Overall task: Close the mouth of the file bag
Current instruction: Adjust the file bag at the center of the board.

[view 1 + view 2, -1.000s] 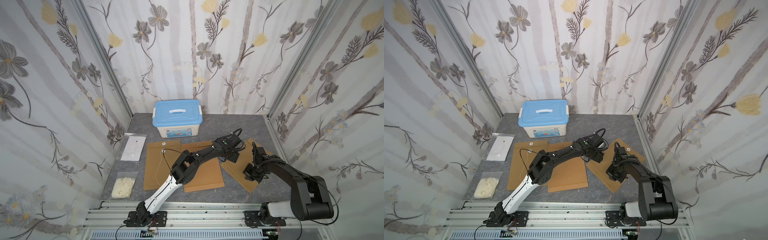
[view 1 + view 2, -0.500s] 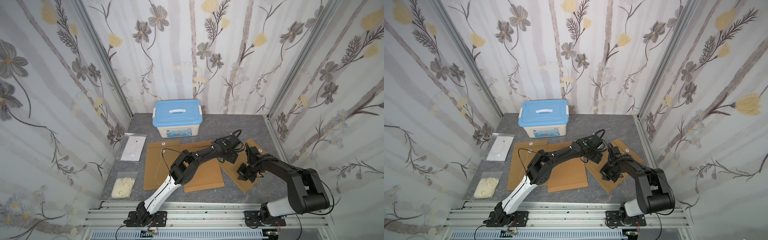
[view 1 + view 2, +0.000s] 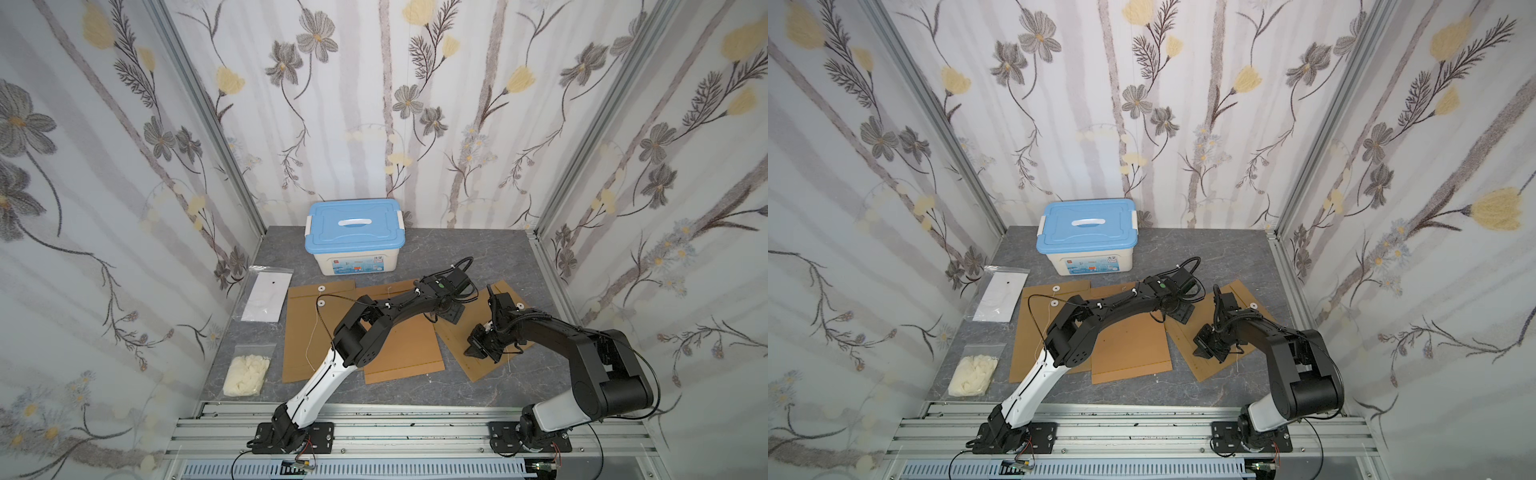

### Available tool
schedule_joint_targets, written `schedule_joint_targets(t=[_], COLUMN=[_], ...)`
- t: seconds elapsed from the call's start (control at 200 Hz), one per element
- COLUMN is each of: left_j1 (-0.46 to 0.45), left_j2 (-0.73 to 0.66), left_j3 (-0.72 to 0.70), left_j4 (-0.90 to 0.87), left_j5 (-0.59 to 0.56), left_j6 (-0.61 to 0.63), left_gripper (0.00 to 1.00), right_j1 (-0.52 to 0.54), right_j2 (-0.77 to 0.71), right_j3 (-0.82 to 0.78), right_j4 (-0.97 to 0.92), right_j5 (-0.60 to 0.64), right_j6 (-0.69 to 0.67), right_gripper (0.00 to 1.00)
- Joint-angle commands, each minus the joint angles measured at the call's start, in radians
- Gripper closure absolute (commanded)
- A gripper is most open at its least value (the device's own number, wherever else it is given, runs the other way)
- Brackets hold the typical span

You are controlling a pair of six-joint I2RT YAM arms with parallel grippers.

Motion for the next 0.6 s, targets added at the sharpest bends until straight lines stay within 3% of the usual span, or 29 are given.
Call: schedule_joint_targets(t=[0.0,0.2,0.405,0.595], left_j1=[0.012,0.001,0.000,0.001], left_j2=[0.033,0.022,0.046,0.067], left_j3=[-0.071,-0.095,-0.089,-0.030], left_j4=[-0.234,-0.268,-0.294,-0.420], left_j5=[0.180,0.309,0.499,0.449], left_j6=[-0.014,0.023,0.045,0.087], left_gripper=[0.34,0.46,0.51,0.50], right_j1=[-0.002,-0.011,-0.019,-0.026], right_j2=[0.016,-0.001,0.010,0.035], right_j3=[-0.001,0.015,0.050,0.070], right_j4=[0.009,-0.009,-0.037,-0.045], right_j5=[0.187,0.184,0.191,0.194], right_j6=[-0.016,-0.026,-0.044,-0.058], right_gripper=[1.00,1.00,1.00,1.00])
